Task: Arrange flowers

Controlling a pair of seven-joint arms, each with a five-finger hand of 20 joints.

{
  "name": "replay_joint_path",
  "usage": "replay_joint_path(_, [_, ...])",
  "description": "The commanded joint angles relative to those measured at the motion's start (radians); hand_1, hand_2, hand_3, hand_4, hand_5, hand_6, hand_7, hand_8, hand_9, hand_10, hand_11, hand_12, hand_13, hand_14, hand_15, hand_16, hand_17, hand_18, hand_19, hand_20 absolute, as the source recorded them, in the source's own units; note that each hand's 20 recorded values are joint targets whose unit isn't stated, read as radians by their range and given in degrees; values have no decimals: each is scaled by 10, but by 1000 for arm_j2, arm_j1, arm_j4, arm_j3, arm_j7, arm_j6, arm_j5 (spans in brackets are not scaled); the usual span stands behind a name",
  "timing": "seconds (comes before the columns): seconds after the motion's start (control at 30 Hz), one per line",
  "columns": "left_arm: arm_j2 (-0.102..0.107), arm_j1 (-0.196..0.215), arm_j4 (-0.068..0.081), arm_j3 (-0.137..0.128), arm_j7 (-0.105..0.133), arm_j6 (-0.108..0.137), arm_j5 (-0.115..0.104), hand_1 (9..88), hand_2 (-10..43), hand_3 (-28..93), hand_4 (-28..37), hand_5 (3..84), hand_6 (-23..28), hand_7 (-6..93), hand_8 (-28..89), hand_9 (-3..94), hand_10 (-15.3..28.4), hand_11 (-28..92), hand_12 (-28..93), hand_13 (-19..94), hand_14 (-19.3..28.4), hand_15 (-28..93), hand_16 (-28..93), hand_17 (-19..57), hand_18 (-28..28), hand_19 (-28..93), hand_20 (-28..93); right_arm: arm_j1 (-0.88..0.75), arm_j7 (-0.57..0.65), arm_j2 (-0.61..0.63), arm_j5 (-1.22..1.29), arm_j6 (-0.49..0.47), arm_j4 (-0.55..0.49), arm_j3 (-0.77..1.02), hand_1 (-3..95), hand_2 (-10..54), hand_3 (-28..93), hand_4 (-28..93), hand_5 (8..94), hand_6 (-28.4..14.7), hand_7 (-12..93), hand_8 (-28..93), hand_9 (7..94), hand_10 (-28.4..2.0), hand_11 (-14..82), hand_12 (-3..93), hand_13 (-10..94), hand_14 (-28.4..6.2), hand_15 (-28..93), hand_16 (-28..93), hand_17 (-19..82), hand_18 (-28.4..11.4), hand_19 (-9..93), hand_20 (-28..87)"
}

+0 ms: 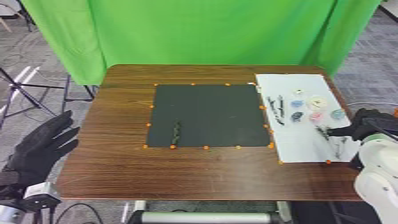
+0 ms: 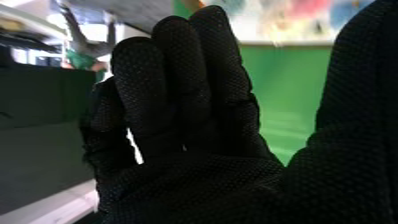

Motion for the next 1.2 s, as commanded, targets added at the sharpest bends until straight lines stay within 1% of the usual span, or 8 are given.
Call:
replay_joint_path(0.03, [1,0,2,-4,-14,-1,2,242,-82,697,-263,256,15,184,-97,193,90,127,198,143,116,184,73,-102,169,338,107,-58,43,-19,12,-52,5,11,313,-95,412,-282,629,-29,373,-131,639,-146,477,346,527,-151,735,268,159,-239,765,576])
replay_joint_path(0.4, [-1,4,1,-5,-13,-8,2,242,-82,698,-264,256,15,184,-96,193,90,127,197,144,116,185,71,-102,169,337,106,-24,41,-46,14,-77,71,-59,278,-95,496,-283,653,-19,390,-133,667,-140,487,350,550,-151,742,276,170,-242,770,577])
replay_joint_path(0.63, [2,2,3,-1,-10,-4,2,242,-82,698,-263,256,15,184,-96,193,90,126,197,144,116,186,72,-102,169,338,107,4,33,-47,-34,10,134,-117,189,-92,736,-282,660,-12,403,-138,683,-133,499,353,575,-142,749,283,188,-243,783,575])
replay_joint_path(0.8, [-6,3,0,-4,-16,-4,3,242,-81,698,-263,256,15,184,-96,193,91,126,198,144,116,186,71,-102,169,338,107,4,23,-51,-17,41,140,-117,280,-64,801,-280,685,-1,425,-134,702,-115,519,363,606,-130,759,292,213,-241,807,568])
replay_joint_path(0.83, [-7,5,0,-5,-14,-5,3,241,-81,698,-263,256,15,185,-96,193,91,126,197,144,116,186,71,-102,169,338,106,2,21,-52,-4,49,141,-115,308,-67,793,-280,687,-1,420,-10,711,-110,521,365,614,-128,760,292,218,-240,810,566])
replay_joint_path(0.9, [-6,6,-1,-5,-14,-3,3,241,-81,697,-263,256,15,185,-96,193,91,126,197,144,117,186,71,-102,169,338,106,4,21,-56,26,45,141,-111,363,-74,769,-281,692,-2,429,68,733,-110,513,372,627,-120,761,298,221,-239,812,562])
replay_joint_path(1.0, [-9,7,-1,-6,-15,-6,4,242,-80,697,-263,256,15,185,-97,193,91,126,197,144,116,186,71,-102,169,338,107,0,9,-62,52,48,141,-105,439,-93,771,-281,729,3,437,78,782,-103,485,422,664,-102,761,312,234,-236,814,552])
replay_joint_path(1.2, [-12,10,-1,-4,-13,-1,3,241,-80,696,-263,257,15,186,-97,193,90,128,197,144,116,187,71,-102,169,336,106,-26,-27,-63,66,143,136,-88,453,-95,815,-279,741,4,461,121,792,-100,516,495,678,-104,784,339,240,-235,823,557])
